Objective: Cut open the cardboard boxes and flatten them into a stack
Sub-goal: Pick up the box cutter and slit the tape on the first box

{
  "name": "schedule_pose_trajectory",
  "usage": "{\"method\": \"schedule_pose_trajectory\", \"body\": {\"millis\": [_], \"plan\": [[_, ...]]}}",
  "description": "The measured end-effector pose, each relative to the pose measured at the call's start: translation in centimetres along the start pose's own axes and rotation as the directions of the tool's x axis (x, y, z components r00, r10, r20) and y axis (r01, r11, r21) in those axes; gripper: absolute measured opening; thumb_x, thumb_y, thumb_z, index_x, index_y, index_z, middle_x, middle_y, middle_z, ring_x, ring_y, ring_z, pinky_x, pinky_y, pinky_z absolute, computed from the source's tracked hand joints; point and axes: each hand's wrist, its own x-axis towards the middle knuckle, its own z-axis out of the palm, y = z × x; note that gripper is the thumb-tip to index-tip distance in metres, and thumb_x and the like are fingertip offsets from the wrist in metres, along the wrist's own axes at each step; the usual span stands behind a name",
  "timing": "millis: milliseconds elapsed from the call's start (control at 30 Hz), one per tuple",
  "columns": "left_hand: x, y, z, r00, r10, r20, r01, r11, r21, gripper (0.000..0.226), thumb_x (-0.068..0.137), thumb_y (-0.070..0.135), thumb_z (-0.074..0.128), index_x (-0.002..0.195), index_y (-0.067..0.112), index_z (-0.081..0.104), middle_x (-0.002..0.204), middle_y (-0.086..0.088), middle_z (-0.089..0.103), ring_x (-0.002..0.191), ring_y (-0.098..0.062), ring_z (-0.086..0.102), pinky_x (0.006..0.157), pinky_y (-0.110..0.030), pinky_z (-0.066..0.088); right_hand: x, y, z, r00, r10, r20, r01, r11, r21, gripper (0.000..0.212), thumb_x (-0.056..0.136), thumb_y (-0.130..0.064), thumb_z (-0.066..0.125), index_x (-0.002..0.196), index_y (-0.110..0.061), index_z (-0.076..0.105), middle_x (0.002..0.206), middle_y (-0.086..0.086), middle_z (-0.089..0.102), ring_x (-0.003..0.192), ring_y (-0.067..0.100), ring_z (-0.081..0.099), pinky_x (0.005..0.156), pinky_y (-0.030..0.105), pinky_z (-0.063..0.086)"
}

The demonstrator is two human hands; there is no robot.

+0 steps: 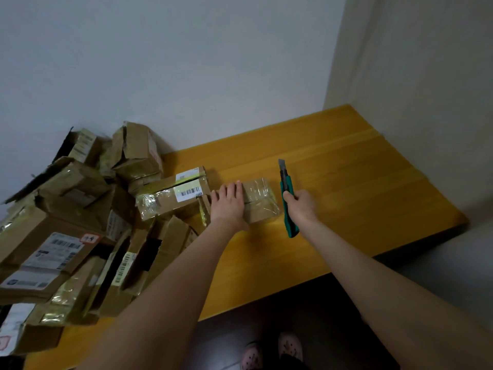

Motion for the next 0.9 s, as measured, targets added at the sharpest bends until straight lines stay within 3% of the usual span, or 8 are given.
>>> {"method": "schedule_pose_trajectory", "body": {"millis": [67,167,300,433,700,900], "plan": [[-0.1,-0.2,-0.2,1.000,0.006,-0.009,-0.007,1.000,-0.025,0.127,0.070,0.059,0.076,0.153,0.010,-0.007,0.158,-0.011,0.010,0.147,-0.032,0.009,0.120,-0.051,0.011,-0.5,0.3,-1.0,0.994,-0.106,-0.021,0.098,0.968,-0.230,0.022,0.098,-0.040,0.044,0.099,-0.019,0.051,0.076,-0.004,0.055,0.066,0.015,0.056,0.057,0.032,0.048],[-0.4,-0.1,-0.3,1.000,0.021,-0.013,-0.021,0.999,-0.042,0.126,0.070,0.059,0.077,0.153,0.011,-0.005,0.157,-0.011,0.012,0.146,-0.032,0.010,0.120,-0.050,0.013,-1.6,0.4,-2.5,0.976,-0.216,0.014,0.190,0.823,-0.535,0.022,0.096,-0.045,0.044,0.108,-0.028,0.052,0.072,-0.008,0.055,0.061,0.014,0.056,0.047,0.026,0.038],[-0.7,0.0,-0.4,1.000,0.018,-0.014,-0.019,0.999,-0.050,0.127,0.068,0.055,0.080,0.153,0.011,-0.003,0.157,-0.011,0.013,0.146,-0.033,0.011,0.119,-0.051,0.014,-2.9,-0.1,-3.5,0.945,-0.310,0.099,0.280,0.618,-0.734,0.029,0.096,-0.040,0.044,0.123,-0.033,0.051,0.079,-0.007,0.058,0.063,0.015,0.054,0.045,0.024,0.035],[-0.9,0.1,-0.4,1.000,0.019,-0.013,-0.020,0.999,-0.050,0.127,0.067,0.053,0.081,0.153,0.010,-0.002,0.156,-0.011,0.015,0.145,-0.033,0.013,0.119,-0.051,0.015,-3.7,-0.6,-3.4,0.929,-0.327,0.173,0.326,0.506,-0.798,0.022,0.097,-0.034,0.042,0.114,-0.031,0.055,0.081,-0.005,0.058,0.069,0.018,0.056,0.051,0.026,0.041],[-0.9,0.2,-0.1,1.000,0.012,-0.028,-0.013,0.999,-0.051,0.124,0.068,0.052,0.080,0.153,0.010,0.001,0.153,-0.012,0.019,0.142,-0.034,0.018,0.118,-0.051,0.018,-3.9,-2.3,-2.1,0.921,-0.345,0.183,0.303,0.337,-0.891,0.015,0.095,-0.015,0.041,0.099,-0.023,0.053,0.069,-0.001,0.050,0.062,0.020,0.049,0.045,0.026,0.024],[-0.9,0.4,-0.1,1.000,0.012,-0.014,-0.013,0.999,-0.047,0.124,0.069,0.053,0.079,0.152,0.008,-0.001,0.154,-0.013,0.017,0.143,-0.036,0.018,0.118,-0.052,0.018,-4.2,-3.1,-1.4,0.916,-0.315,0.248,0.326,0.223,-0.919,0.021,0.091,-0.009,0.045,0.098,-0.019,0.061,0.097,0.003,0.069,0.090,0.024,0.066,0.045,0.026,0.023]]}}
